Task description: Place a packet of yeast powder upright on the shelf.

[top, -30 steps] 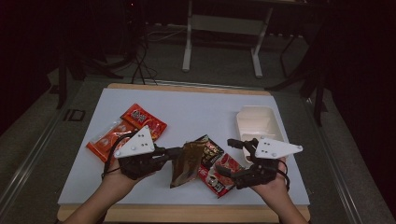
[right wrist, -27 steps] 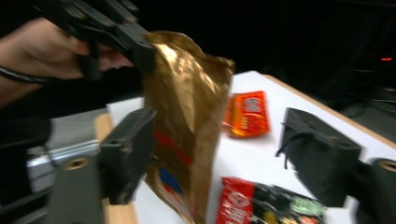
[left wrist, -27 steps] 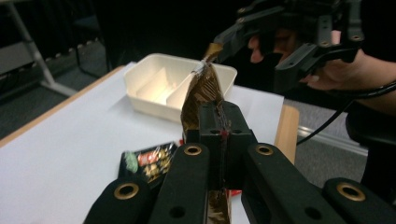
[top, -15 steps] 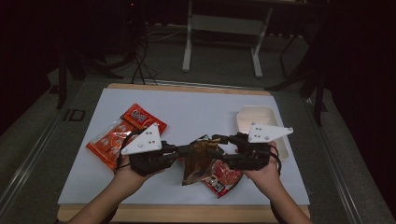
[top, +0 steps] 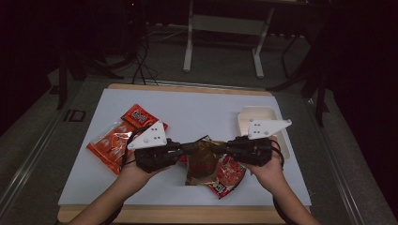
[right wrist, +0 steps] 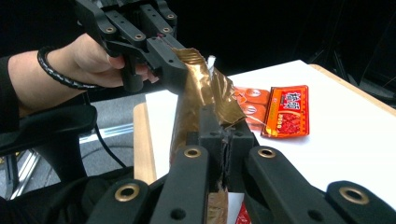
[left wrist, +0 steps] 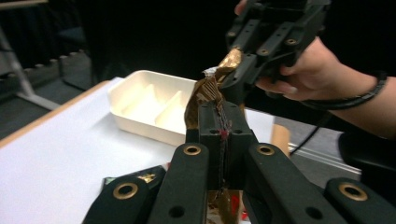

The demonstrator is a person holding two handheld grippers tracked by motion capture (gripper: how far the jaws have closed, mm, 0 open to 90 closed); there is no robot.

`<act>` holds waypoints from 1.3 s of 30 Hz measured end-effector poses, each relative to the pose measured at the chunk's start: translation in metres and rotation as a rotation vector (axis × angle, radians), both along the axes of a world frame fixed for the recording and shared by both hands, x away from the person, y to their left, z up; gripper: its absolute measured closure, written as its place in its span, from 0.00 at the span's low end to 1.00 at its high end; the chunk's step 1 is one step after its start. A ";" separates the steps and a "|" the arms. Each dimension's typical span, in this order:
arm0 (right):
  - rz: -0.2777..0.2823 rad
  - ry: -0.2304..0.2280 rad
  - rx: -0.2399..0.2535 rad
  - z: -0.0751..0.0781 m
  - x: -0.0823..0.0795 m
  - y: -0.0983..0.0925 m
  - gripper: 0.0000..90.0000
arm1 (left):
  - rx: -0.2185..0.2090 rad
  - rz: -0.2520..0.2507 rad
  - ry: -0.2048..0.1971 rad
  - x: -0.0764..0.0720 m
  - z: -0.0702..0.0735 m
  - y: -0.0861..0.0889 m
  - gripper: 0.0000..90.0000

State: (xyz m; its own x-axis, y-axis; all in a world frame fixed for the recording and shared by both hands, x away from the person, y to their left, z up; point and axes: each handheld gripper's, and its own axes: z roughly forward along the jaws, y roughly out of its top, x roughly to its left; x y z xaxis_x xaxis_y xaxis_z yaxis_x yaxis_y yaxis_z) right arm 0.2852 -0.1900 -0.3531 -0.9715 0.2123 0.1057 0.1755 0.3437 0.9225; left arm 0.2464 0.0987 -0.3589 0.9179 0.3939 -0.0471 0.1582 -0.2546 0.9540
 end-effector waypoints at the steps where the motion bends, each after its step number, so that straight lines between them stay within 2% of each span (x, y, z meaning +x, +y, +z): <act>1: 0.002 -0.002 -0.003 0.001 0.000 0.000 0.99 | -0.003 -0.008 0.006 0.001 0.000 0.001 0.98; 5: 0.017 -0.006 -0.014 0.005 0.002 0.001 0.99 | -0.009 -0.008 0.013 0.001 0.000 0.004 0.92; 8: 0.013 -0.014 -0.018 0.008 0.005 -0.001 0.99 | -0.043 0.001 0.026 0.003 0.000 0.010 0.81; 9: 0.010 -0.018 -0.013 0.011 0.007 -0.003 0.99 | -0.054 0.009 0.031 0.004 -0.001 0.012 0.68; 11: 0.006 -0.021 -0.010 0.012 0.009 -0.004 0.99 | -0.077 0.015 0.045 0.005 -0.004 0.016 0.64; 13: 0.000 -0.026 0.003 0.015 0.013 -0.007 0.99 | -0.092 0.028 0.058 0.005 -0.007 0.020 0.51; 16: -0.009 -0.033 0.015 0.017 0.021 -0.012 0.99 | -0.134 0.030 0.066 0.006 -0.011 0.025 0.36; 17: -0.014 -0.029 0.021 0.018 0.023 -0.014 0.99 | -0.134 0.030 0.066 0.006 -0.011 0.025 0.30; 18: -0.017 -0.035 0.029 0.019 0.027 -0.017 0.99 | -0.146 0.047 0.054 0.006 -0.014 0.026 0.17; 19: -0.017 -0.035 0.029 0.019 0.027 -0.017 0.99 | -0.134 0.070 0.045 0.006 -0.016 0.027 0.17; 20: -0.012 -0.046 0.029 0.020 0.032 -0.021 0.99 | -0.112 0.088 0.031 0.006 -0.018 0.027 0.03; 21: -0.011 -0.052 0.031 0.021 0.034 -0.022 0.99 | -0.104 0.098 0.048 0.007 -0.022 0.029 0.01; 26: -0.037 -0.065 0.012 0.023 0.042 -0.026 0.98 | -0.111 0.130 0.054 0.007 -0.029 0.036 0.01; 27: -0.061 -0.095 0.010 0.024 0.046 -0.029 0.98 | -0.119 0.144 0.049 0.007 -0.034 0.040 0.01; 29: -0.069 -0.097 0.010 0.025 0.047 -0.030 0.98 | -0.114 0.139 0.062 0.007 -0.038 0.042 0.01; 33: -0.089 -0.104 0.011 0.028 0.058 -0.038 0.98 | -0.109 0.141 0.051 0.007 -0.051 0.049 0.01; 39: -0.095 -0.175 0.044 0.033 0.075 -0.054 0.98 | -0.107 0.171 0.047 0.004 -0.071 0.061 0.01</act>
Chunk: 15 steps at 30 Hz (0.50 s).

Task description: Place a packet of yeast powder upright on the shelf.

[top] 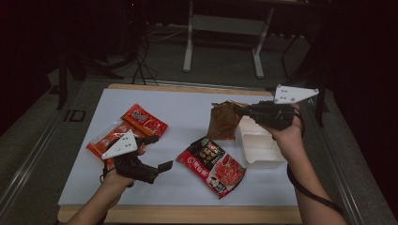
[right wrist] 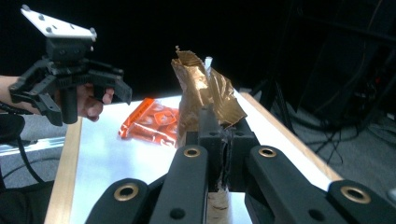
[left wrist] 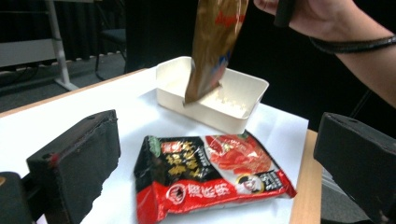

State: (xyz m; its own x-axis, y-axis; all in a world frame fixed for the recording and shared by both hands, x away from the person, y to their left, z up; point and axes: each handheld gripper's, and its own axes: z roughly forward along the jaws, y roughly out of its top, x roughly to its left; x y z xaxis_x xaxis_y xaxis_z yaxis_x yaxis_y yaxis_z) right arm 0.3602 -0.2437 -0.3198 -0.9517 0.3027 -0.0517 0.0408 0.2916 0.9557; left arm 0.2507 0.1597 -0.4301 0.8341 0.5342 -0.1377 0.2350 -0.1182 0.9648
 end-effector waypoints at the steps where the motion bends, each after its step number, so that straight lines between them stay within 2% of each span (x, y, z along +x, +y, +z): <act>1: -0.004 0.000 0.002 0.001 0.003 -0.003 0.98 | 0.003 0.010 -0.003 -0.001 -0.003 0.002 0.01; 6: -0.044 -0.029 -0.019 0.005 0.017 -0.015 0.98 | -0.005 0.030 -0.010 -0.003 -0.015 0.010 0.01; 8: -0.049 -0.026 -0.012 0.005 0.020 -0.019 0.98 | -0.005 0.030 -0.013 -0.004 -0.017 0.011 0.01; 9: -0.071 -0.019 -0.010 0.005 0.030 -0.028 0.98 | -0.001 0.029 -0.012 -0.005 -0.023 0.012 0.01; 11: -0.076 -0.014 -0.005 0.005 0.032 -0.031 0.98 | 0.001 0.029 -0.009 -0.006 -0.026 0.013 0.01; 12: -0.084 -0.010 0.007 0.005 0.039 -0.039 0.98 | 0.011 0.036 -0.014 -0.006 -0.030 0.013 0.01; 15: -0.094 -0.007 0.007 0.005 0.042 -0.043 0.98 | 0.017 0.042 -0.019 -0.006 -0.034 0.014 0.01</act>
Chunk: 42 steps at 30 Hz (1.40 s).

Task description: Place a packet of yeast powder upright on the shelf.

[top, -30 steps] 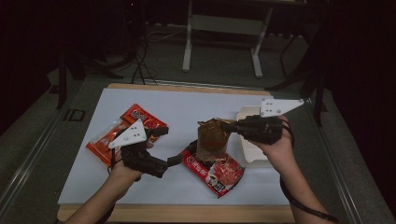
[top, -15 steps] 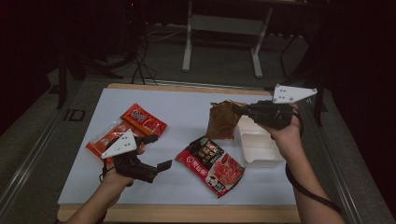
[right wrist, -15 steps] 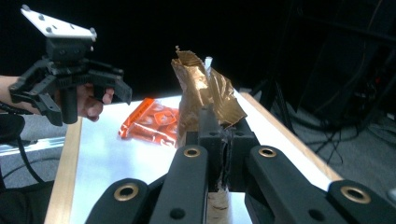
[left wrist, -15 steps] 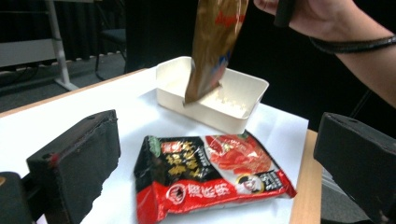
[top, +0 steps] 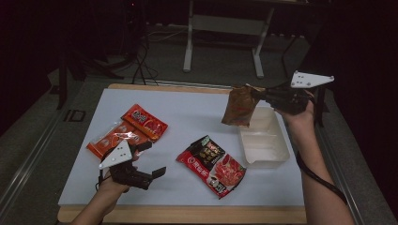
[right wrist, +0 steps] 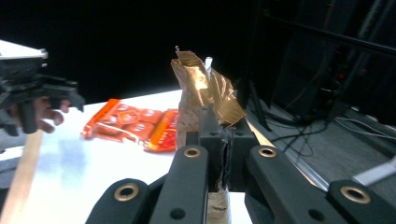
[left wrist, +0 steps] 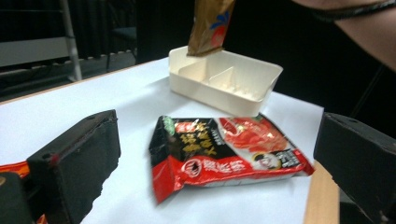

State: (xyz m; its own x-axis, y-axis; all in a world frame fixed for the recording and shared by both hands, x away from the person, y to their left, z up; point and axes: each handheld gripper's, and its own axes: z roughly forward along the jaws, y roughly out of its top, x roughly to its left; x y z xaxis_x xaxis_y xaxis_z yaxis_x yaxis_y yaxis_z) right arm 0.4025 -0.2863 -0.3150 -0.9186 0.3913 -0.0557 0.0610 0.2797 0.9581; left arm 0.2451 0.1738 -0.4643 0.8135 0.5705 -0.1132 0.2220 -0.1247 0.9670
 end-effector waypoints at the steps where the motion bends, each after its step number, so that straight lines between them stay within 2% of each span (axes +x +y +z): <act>1: -0.011 0.001 0.002 -0.001 0.007 -0.008 0.98 | -0.002 0.004 -0.003 0.000 -0.001 0.001 0.01; 7: -0.054 0.033 0.002 -0.003 0.024 -0.028 0.98 | -0.020 -0.001 -0.004 -0.002 -0.009 0.001 0.01; 9: -0.068 0.027 -0.005 -0.004 0.029 -0.035 0.98 | -0.024 0.001 -0.010 -0.003 -0.012 0.001 0.01; 11: -0.075 0.032 0.006 -0.005 0.031 -0.038 0.98 | -0.021 0.003 -0.010 -0.003 -0.014 0.001 0.01; 14: -0.107 0.016 0.032 -0.010 0.041 -0.051 0.98 | -0.020 -0.016 0.003 -0.003 -0.021 -0.002 0.01; 19: -0.153 0.030 0.009 -0.017 0.050 -0.061 0.98 | -0.001 -0.025 -0.002 -0.003 -0.025 -0.005 0.01; 21: -0.174 0.032 0.002 -0.020 0.054 -0.064 0.98 | -0.015 -0.024 0.000 -0.003 -0.025 -0.004 0.01; 25: -0.183 0.042 0.012 -0.027 0.060 -0.069 0.98 | -0.007 -0.022 0.009 -0.004 -0.028 -0.003 0.01; 35: -0.225 0.035 -0.084 -0.033 0.074 -0.064 0.98 | -0.021 -0.019 0.018 -0.004 -0.030 -0.001 0.01; 37: -0.235 0.036 -0.106 -0.037 0.078 -0.062 0.98 | -0.026 -0.020 0.015 -0.004 -0.029 -0.001 0.01; 40: -0.242 0.037 -0.113 -0.042 0.082 -0.059 0.98 | -0.019 -0.016 0.020 -0.004 -0.030 0.000 0.01; 42: -0.232 0.044 -0.144 -0.048 0.084 -0.053 0.98 | -0.023 -0.014 0.022 -0.004 -0.031 0.000 0.01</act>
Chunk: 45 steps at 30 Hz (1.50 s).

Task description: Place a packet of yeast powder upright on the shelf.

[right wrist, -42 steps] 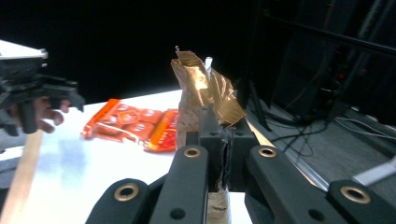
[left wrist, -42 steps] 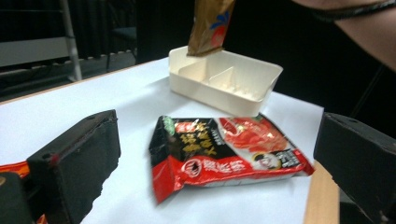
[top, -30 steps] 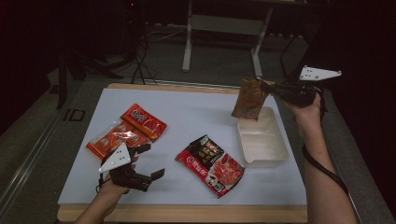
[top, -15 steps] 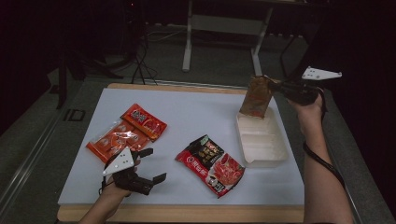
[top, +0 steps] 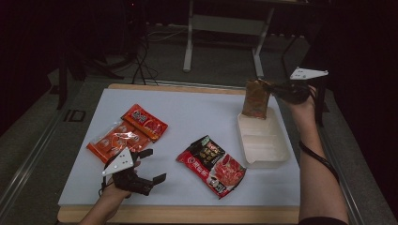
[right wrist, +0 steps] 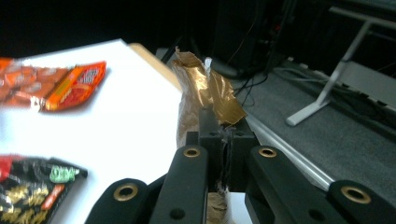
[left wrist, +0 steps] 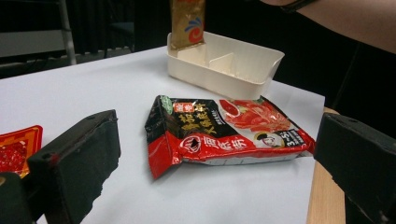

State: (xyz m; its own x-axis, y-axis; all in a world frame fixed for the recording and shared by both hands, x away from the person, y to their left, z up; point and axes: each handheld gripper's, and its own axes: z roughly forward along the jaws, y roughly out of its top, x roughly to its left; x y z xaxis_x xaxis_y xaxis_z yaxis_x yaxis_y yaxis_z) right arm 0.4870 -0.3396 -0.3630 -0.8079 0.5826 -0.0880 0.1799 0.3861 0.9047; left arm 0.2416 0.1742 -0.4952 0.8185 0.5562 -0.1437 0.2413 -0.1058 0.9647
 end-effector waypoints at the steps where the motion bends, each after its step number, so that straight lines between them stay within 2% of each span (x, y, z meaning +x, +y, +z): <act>1: 0.003 0.007 -0.005 -0.003 0.001 0.002 0.98 | 0.000 0.001 0.000 0.000 0.000 0.000 0.01; 7: 0.017 0.032 0.038 -0.013 0.004 0.003 0.98 | -0.013 0.001 0.010 0.001 -0.001 0.001 0.01; 11: 0.009 0.052 0.046 -0.021 0.004 0.001 0.97 | -0.011 0.006 0.009 0.001 -0.002 0.001 0.01; 17: -0.017 0.084 0.043 -0.035 0.004 -0.004 0.97 | -0.012 0.004 0.012 0.002 -0.003 0.001 0.01; 19: -0.028 0.097 0.059 -0.044 0.002 -0.008 0.97 | -0.012 0.007 0.012 0.002 -0.003 0.001 0.01; 22: -0.049 0.106 0.042 -0.051 0.000 -0.011 0.96 | -0.006 0.008 0.007 0.002 -0.003 0.001 0.01; 25: -0.071 0.109 0.060 -0.053 -0.001 -0.017 0.96 | -0.013 0.011 0.007 0.001 -0.003 0.001 0.01; 27: -0.085 0.116 0.048 -0.054 -0.002 -0.019 0.95 | -0.008 0.014 0.004 0.001 -0.003 0.001 0.01; 29: -0.102 0.119 0.059 -0.054 -0.003 -0.023 0.91 | -0.010 0.014 0.005 0.001 -0.003 0.001 0.01; 32: -0.125 0.119 0.100 -0.049 -0.007 -0.026 0.80 | -0.014 0.016 0.002 0.001 -0.002 0.001 0.01; 36: -0.136 0.113 0.095 -0.032 -0.015 -0.026 0.65 | -0.016 0.018 0.001 0.002 -0.002 0.001 0.01; 40: -0.152 0.065 0.098 -0.011 -0.028 -0.024 0.59 | -0.014 0.021 0.002 0.001 -0.002 0.001 0.01; 43: -0.163 0.056 0.106 -0.005 -0.032 -0.023 0.57 | -0.021 0.022 0.000 0.001 -0.001 0.001 0.01; 44: -0.208 0.077 0.124 0.007 -0.043 -0.016 0.44 | -0.022 0.022 -0.002 0.001 -0.001 0.001 0.01; 45: -0.214 0.079 0.124 0.009 -0.046 -0.013 0.40 | -0.019 0.022 -0.001 0.001 -0.001 0.001 0.01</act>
